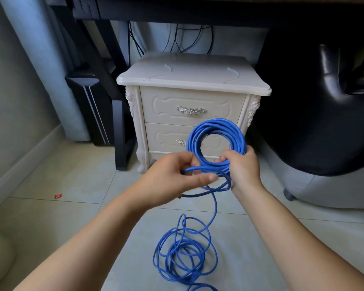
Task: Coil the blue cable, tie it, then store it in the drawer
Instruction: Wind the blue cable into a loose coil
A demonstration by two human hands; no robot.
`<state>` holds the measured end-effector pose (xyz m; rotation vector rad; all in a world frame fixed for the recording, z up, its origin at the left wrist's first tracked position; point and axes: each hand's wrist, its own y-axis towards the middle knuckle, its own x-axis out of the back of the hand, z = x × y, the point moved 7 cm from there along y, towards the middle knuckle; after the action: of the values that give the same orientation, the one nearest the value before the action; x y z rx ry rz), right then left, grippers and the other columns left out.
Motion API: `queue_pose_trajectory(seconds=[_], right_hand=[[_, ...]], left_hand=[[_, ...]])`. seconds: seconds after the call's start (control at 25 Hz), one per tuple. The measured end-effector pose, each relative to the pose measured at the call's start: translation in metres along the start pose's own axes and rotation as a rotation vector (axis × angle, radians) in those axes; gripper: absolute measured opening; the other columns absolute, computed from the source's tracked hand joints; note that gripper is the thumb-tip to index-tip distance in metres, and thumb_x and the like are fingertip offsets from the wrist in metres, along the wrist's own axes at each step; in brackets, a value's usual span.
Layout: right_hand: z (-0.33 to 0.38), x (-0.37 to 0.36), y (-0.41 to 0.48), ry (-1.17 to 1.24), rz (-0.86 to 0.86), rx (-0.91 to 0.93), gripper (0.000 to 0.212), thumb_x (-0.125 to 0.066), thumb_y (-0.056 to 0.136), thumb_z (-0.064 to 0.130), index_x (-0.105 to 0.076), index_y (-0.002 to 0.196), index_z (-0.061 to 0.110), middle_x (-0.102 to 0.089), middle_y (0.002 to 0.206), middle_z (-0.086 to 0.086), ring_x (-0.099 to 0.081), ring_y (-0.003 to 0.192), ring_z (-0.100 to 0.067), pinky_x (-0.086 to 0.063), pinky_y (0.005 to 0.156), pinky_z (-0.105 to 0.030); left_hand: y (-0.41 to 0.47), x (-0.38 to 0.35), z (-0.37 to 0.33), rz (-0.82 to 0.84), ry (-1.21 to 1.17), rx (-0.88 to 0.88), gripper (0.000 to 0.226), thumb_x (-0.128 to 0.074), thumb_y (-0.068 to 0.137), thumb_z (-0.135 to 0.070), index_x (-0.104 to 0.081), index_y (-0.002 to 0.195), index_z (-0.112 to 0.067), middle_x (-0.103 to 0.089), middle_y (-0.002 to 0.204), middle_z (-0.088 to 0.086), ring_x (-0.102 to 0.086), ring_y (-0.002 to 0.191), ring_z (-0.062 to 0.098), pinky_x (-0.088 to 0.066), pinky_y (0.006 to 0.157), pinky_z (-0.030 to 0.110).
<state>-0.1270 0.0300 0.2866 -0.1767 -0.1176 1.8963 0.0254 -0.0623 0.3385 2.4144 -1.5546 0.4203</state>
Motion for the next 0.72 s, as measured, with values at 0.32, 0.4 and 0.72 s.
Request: queue_pose_trajectory(seconds=[0.32,0.4,0.72], right_hand=[[0.003,0.003,-0.004,0.572,0.146,-0.3,0.018,-0.05,0.091,-0.003,-0.055,0.083,0.012,-0.055,0.066,-0.003,-0.06,0.06,-0.019,-0.051,0.049,-0.026],[0.004,-0.008,-0.013,0.346,0.294,-0.279,0.023,-0.051,0.086,-0.008,-0.059,0.092,0.012,-0.057,0.059,-0.002,-0.063,0.054,-0.019,-0.052,0.054,-0.027],[0.008,-0.028,-0.039,-0.419,0.643,0.007,0.04,-0.055,0.084,-0.007,-0.061,0.112,0.021,-0.06,0.065,-0.012,-0.067,0.063,-0.024,-0.054,0.066,-0.033]], left_hand=[[0.015,0.033,0.063,-0.301,-1.089,0.391,0.037,-0.041,0.102,-0.033,-0.07,0.106,-0.009,-0.075,0.097,0.006,-0.072,0.086,0.018,-0.06,0.077,0.033],[0.017,0.032,0.062,-0.313,-0.969,0.365,0.043,-0.037,0.103,-0.039,-0.067,0.121,-0.013,-0.071,0.117,0.009,-0.068,0.107,0.024,-0.053,0.092,0.042],[0.016,0.012,0.044,-0.052,-0.553,0.356,0.05,-0.033,0.103,-0.048,-0.066,0.119,-0.016,-0.074,0.11,0.009,-0.072,0.077,0.031,-0.057,0.082,0.044]])
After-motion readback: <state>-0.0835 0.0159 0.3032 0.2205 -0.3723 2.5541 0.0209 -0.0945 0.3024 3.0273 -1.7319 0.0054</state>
